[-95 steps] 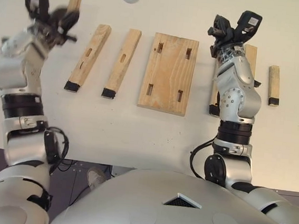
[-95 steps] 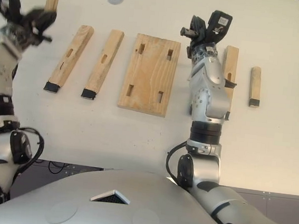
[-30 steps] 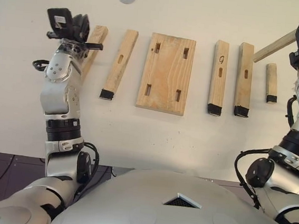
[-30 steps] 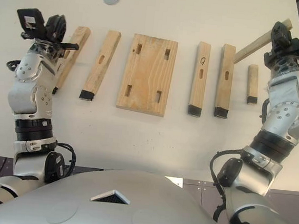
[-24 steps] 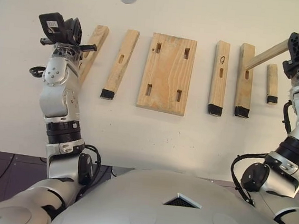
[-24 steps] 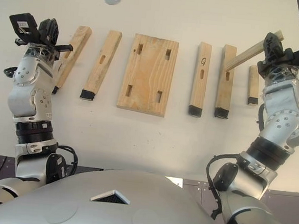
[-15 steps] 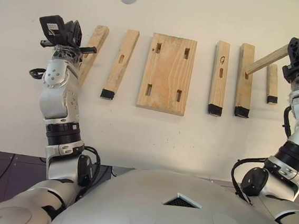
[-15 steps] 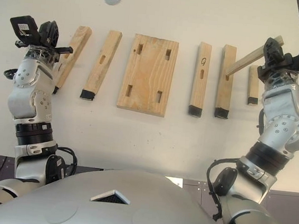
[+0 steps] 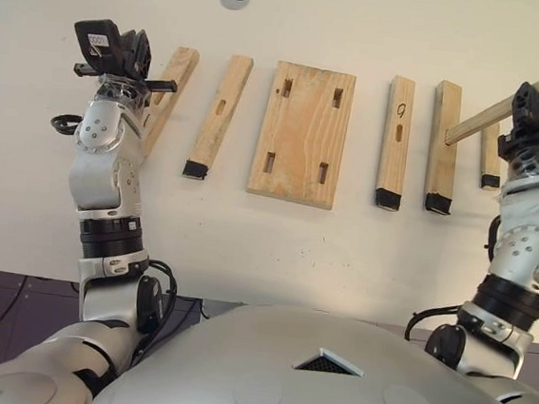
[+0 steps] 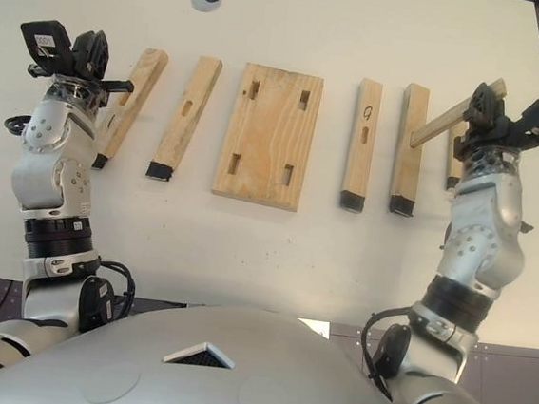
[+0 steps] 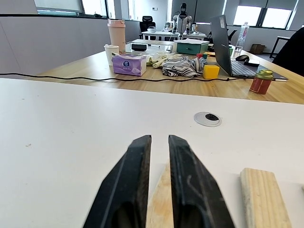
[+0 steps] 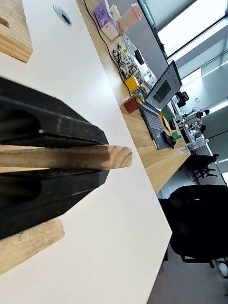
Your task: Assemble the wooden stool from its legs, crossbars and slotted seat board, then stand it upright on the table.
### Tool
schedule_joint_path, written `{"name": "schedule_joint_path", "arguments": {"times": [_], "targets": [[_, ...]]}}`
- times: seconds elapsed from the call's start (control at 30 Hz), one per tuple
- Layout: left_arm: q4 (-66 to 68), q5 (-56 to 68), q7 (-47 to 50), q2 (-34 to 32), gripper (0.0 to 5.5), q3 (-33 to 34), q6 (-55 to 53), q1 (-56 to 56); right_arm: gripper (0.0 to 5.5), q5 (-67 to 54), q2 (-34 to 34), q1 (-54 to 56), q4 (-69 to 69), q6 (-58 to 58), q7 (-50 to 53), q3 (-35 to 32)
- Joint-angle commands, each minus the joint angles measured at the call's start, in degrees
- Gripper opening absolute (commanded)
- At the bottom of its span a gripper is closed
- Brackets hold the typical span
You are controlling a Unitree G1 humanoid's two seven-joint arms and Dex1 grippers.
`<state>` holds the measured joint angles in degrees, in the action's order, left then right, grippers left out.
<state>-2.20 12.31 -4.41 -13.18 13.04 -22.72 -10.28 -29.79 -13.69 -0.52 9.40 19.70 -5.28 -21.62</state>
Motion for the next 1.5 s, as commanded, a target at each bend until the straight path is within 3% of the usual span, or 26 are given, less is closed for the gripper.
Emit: {"name": "schedule_joint_path", "arguments": {"times": [0.03,0.23,0.43,0.67,0.93,1.13,1.5], "targets": [[0.6,-0.45,-1.19,-1.32,0.63,-0.72,-1.87,-1.04,0.39,12.4,2.42,-10.46,1.65,-7.91,-0.14,9.62],[1.57,-0.59,-2.78,-2.73,0.63,-1.23,-3.44,-2.25,0.39,18.18,5.4,-18.87,-1.94,-17.29,0.2,13.02],[1.45,-0.7,-2.01,-2.24,0.63,-1.22,-3.32,-1.95,0.39,18.76,2.7,-17.6,-3.92,-16.85,-2.36,13.64],[-0.81,-0.6,1.88,1.62,0.63,-0.31,-1.33,1.58,1.79,18.19,-4.68,-12.79,-4.24,-11.78,-11.81,14.96],[-9.15,-1.73,11.48,12.62,0.63,0.25,4.57,12.53,3.19,15.07,-22.63,3.09,-6.47,3.88,-28.6,13.87],[-10.07,-3.19,15.19,18.07,0.63,-0.72,9.18,16.65,3.19,17.43,-30.92,6.94,-9.87,10.46,-36.61,17.57],[-8.64,-2.9,16.34,18.7,0.63,-0.11,11.8,17.89,3.19,16.77,-30.35,8.11,-10.8,9.7,-39.51,17.29]]}}
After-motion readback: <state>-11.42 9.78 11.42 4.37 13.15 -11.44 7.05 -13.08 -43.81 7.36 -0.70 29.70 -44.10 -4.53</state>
